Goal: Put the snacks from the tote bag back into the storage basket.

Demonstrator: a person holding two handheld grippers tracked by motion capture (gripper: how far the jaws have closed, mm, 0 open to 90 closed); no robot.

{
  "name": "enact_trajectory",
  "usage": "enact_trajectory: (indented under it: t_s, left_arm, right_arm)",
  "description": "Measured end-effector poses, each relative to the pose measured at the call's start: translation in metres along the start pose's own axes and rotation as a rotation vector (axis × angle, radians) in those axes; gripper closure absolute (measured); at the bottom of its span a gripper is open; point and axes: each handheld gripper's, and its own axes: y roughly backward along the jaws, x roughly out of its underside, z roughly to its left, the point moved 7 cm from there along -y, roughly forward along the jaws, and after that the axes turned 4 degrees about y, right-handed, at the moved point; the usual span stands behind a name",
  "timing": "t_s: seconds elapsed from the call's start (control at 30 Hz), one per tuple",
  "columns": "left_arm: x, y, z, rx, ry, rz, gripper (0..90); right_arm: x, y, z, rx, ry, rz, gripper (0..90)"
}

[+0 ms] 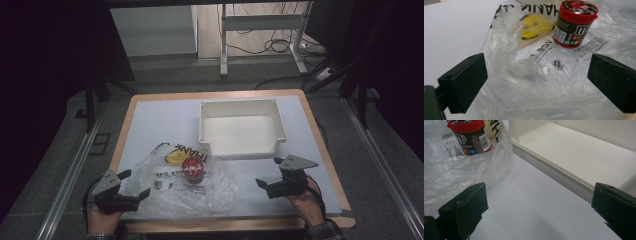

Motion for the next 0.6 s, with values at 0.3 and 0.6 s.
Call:
enact_trajectory:
  t_s: [0.3, 0.6]
  left_arm:
    - [-0.002, 0.0007, 0.0015, -0.022, -0.016, -0.027, 0.4]
    - [-0.0079, 0.0047, 0.0011, -0.044, -0.058, -0.139, 0.0]
  right_arm:
    - [-0.0008, -0.002, 0.0032, -0.005, 0.022, 0.003, 0.4]
    - [-0.0006, -0.0019, 0.0012, -0.005, 0.011, -0.002, 0.4]
